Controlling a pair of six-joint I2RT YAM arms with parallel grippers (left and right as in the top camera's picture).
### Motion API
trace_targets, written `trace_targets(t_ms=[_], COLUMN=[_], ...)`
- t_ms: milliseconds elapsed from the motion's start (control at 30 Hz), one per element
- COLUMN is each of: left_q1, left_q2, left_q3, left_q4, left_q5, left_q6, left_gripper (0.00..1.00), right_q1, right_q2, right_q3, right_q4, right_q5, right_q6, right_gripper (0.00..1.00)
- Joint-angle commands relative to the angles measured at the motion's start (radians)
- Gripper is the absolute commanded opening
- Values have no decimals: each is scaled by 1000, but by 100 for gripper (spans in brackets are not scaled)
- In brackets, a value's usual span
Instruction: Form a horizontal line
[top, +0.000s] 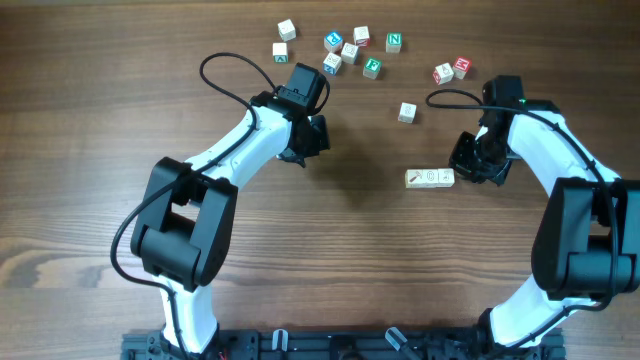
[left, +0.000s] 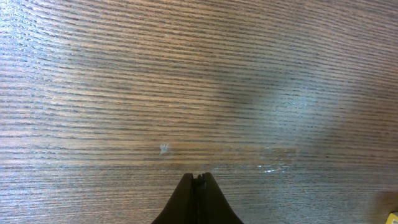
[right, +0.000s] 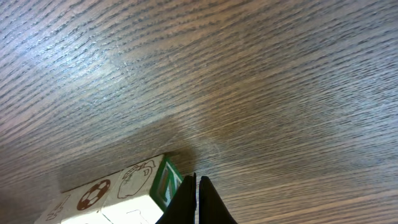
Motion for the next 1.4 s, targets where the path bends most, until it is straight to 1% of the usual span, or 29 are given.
trace_targets(t_ms=[0, 267, 700, 767, 1367], left_q1=[3, 3, 3, 3, 3], left_q2=[-25, -25, -25, -25, -25], left_q3=[-1, -1, -1, -1, -1], left_q4=[0, 0, 0, 0, 0], left_q5=[-9, -9, -9, -9, -9], left_q6=[-3, -3, -3, -3, -3], left_gripper=[4, 4, 4, 4, 4], right_q1=[2, 2, 2, 2, 2], right_q2=[15, 15, 15, 15, 15], right_q3=[-5, -5, -5, -5, -5], right_q4=[-6, -13, -14, -15, 12], right_q5=[-24, -65, -65, -98, -100], right_q6=[15, 14, 14, 14, 14], right_gripper=[5, 5, 5, 5, 5])
